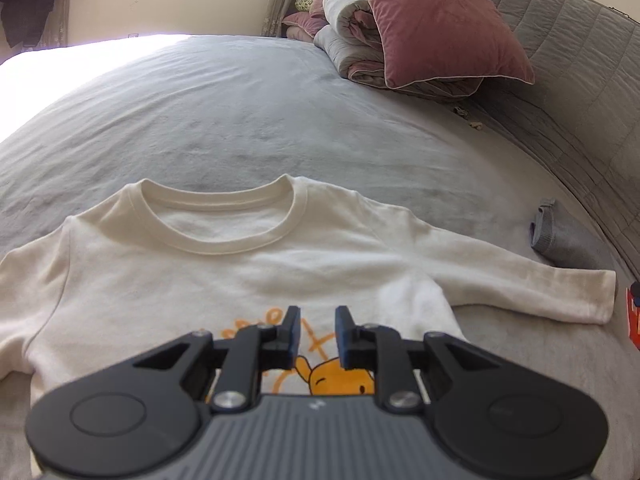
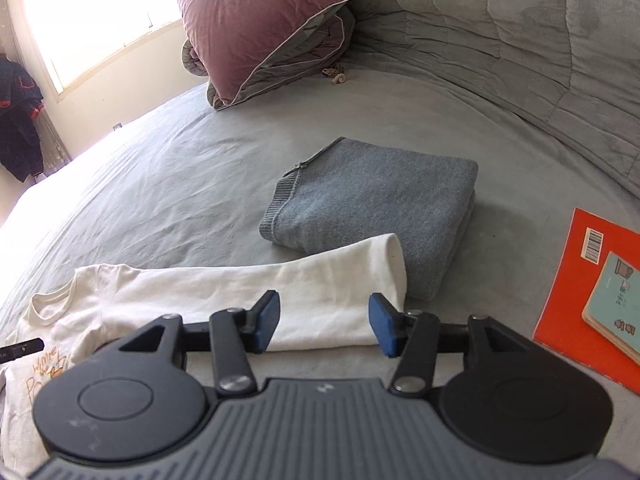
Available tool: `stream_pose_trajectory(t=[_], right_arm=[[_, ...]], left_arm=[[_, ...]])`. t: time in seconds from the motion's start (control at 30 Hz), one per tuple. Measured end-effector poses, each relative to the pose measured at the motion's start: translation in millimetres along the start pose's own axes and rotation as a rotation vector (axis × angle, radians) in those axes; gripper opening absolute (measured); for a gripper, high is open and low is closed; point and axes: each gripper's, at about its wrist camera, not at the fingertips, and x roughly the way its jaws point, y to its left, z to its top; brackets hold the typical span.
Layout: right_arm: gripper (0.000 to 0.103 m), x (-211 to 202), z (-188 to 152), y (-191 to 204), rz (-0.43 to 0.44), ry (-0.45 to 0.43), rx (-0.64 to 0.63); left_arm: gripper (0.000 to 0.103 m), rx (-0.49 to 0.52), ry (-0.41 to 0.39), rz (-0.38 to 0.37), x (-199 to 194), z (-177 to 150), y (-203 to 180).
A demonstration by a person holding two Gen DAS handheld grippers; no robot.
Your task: Fold clothes
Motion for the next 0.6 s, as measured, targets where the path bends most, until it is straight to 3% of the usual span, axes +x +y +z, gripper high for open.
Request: stream_pose_trajectory(t=[0.13, 0.3, 0.43, 0.6], right_arm=[[0.053, 2.5, -2.6, 40.9, 0.092, 0.028, -0.037], [0.053, 23.0, -2.3, 98.5, 0.201, 0.056, -0.146], [0.053, 55.2, 1.6, 141.0, 0.253, 0.082, -0.224], [0.061, 103.0, 6.4, 194.1, 0.276, 0.094, -0.315]], left_arm=[[0.019, 0.008, -0.010, 0.041, -29.4, -16.7, 23.4], [0.021, -0.034, -0.032, 0.162, -41.3, -6.6, 79.0], [0.034, -0.047, -0.026, 0.255, -32.1, 9.5, 124.2], [0.038, -0.054, -0.035, 0.316, -6.8, 31.6, 163.1]])
